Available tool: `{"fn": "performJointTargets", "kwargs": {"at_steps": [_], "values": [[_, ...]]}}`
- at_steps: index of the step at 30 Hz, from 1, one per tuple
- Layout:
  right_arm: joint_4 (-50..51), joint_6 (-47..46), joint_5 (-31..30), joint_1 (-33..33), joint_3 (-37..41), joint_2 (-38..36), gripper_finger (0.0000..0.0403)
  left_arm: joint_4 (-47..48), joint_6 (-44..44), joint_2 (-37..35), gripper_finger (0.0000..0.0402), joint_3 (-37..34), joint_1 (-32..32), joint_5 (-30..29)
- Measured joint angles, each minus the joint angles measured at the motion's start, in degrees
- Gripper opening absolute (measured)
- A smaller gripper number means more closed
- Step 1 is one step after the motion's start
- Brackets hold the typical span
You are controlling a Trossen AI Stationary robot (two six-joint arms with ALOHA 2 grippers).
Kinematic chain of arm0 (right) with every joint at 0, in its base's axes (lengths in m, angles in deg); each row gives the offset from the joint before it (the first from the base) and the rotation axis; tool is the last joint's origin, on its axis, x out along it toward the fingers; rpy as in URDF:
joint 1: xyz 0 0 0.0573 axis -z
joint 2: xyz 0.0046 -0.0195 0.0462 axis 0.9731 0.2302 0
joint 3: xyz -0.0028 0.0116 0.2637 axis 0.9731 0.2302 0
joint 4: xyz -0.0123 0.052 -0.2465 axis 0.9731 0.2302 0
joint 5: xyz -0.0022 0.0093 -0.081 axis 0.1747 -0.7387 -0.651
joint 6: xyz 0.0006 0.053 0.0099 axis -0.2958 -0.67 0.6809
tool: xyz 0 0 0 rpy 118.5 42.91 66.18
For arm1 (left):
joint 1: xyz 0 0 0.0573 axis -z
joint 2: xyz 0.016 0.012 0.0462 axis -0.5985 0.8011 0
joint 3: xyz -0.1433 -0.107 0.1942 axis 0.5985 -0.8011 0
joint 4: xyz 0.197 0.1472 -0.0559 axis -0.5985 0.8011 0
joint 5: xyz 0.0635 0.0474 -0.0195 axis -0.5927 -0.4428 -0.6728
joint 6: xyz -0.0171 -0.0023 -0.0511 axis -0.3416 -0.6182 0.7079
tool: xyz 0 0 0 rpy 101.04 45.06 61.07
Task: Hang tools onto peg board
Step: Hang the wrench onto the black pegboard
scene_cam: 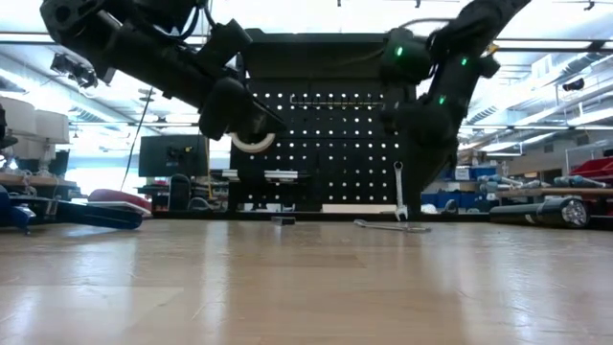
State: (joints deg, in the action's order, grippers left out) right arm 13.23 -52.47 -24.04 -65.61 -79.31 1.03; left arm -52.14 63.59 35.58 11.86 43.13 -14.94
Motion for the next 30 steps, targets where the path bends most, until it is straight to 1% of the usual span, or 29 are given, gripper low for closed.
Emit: {"fn": "performJointTargets", "kwargs": {"at_steps": [4, 7, 9, 11, 13, 16, 18, 20, 23, 25, 28, 30], "values": [[0.87, -0.34, -0.43, -2.19, -0.06, -4.17, 0.0002, -0.19, -3.27, 0.00, 0.0202, 0.00, 0.00, 0.01], [0.70, -1.38, -1.25, -3.57, -0.13, -6.65, 0.0002, -0.93, -3.92, -0.02, 0.0202, 0.02, 0.00, 0.01], [0.32, -2.09, -4.27, -4.31, -0.19, -7.09, 0.0006, -0.91, -3.39, -0.01, 0.0202, 0.02, 0.00, 0.47], [-0.26, -2.31, -8.35, -4.60, -0.19, -6.63, 0.0021, -1.70, -2.09, 0.00, 0.0202, 0.02, 0.00, 0.67], [-3.46, -2.32, -11.90, -4.61, -0.24, -4.73, 0.0045, -2.78, -1.05, 0.00, 0.0202, 0.02, 0.00, 0.73], [-9.27, -1.42, -15.54, -3.82, -0.24, -0.44, 0.0086, -4.11, -0.68, 0.00, 0.0202, 0.02, 0.00, 0.91], [-12.48, -2.17, -17.19, -2.15, -0.26, 2.32, 0.0111, -4.58, -0.66, 0.00, 0.0202, 0.02, 0.00, 0.91], [-12.83, -4.34, -18.80, 0.47, -0.26, 4.82, 0.0127, -4.71, -0.62, 0.00, 0.0202, 0.02, 0.12, 0.91], [-11.78, -5.74, -19.12, 3.95, -0.26, 8.31, 0.0137, -4.60, -0.61, 0.00, 0.0202, 0.02, 0.76, 0.88], [-12.90, -4.01, -18.62, 5.17, -0.26, 10.74, 0.0137, -4.60, -0.61, 0.00, 0.0202, 0.02, 1.01, 0.88], [-16.99, -0.41, -17.99, 5.34, -0.26, 13.77, 0.0133, -4.38, -0.64, 0.00, 0.0202, 0.02, 1.01, 0.67], [-19.96, 0.23, -15.92, 4.94, -0.34, 14.86, 0.0130, -3.50, -0.28, 0.00, 0.0202, 0.02, 0.93, 0.49]]}}
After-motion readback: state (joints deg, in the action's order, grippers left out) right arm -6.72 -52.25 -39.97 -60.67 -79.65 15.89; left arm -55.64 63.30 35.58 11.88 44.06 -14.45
